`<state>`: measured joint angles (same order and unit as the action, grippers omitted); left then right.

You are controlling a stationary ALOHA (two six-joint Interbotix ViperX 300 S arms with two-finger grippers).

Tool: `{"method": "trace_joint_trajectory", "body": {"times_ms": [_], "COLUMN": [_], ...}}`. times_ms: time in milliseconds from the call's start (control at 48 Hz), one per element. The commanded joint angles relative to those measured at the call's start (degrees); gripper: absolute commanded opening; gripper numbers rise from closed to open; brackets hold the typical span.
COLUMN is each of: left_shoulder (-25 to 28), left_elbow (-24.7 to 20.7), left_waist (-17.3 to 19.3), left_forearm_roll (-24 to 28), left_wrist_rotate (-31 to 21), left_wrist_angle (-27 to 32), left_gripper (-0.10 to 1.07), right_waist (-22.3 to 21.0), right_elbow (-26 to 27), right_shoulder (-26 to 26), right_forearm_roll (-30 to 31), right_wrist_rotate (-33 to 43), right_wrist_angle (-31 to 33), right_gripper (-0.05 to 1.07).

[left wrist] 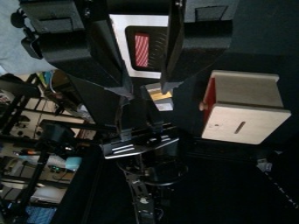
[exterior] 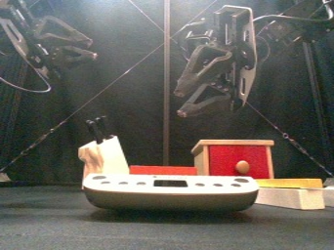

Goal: Grab salmon

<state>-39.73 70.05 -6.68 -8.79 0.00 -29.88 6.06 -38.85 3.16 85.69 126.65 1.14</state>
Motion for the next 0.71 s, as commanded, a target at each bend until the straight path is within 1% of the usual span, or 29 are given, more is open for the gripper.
{"method": "trace_joint_trajectory", "body": {"times_ms": [0, 271, 542, 688], "left_shoulder": [0.1, 0.1, 0.1, 0.1], "left_elbow": [-1.1, -1.1, -1.1, -1.1], "left_waist": [-0.1, -0.1, 0.0, -0.1], "left_forearm_roll": [-0.1, -0.1, 0.0, 0.0], "left_wrist_rotate": [0.2, 0.2, 0.2, 0.2], "left_wrist_angle": [-0.5, -0.5, -0.5, -0.5], "left_gripper": [0.73, 0.73, 0.73, 0.73], "right_waist": [0.2, 1.5, 3.5, 4.7], "right_elbow": [1.3, 1.4, 1.5, 1.6], "right_shoulder": [1.0, 2.2, 2.8, 3.5], "right_forearm_roll": [-3.3, -9.4, -11.3, -12.5], "right_wrist_rotate": [-0.1, -0.4, -0.4, -0.4], "right_wrist_angle": [2.9, 10.3, 17.0, 22.8], "right_gripper": [0.77, 0.77, 0.77, 0.77]}}
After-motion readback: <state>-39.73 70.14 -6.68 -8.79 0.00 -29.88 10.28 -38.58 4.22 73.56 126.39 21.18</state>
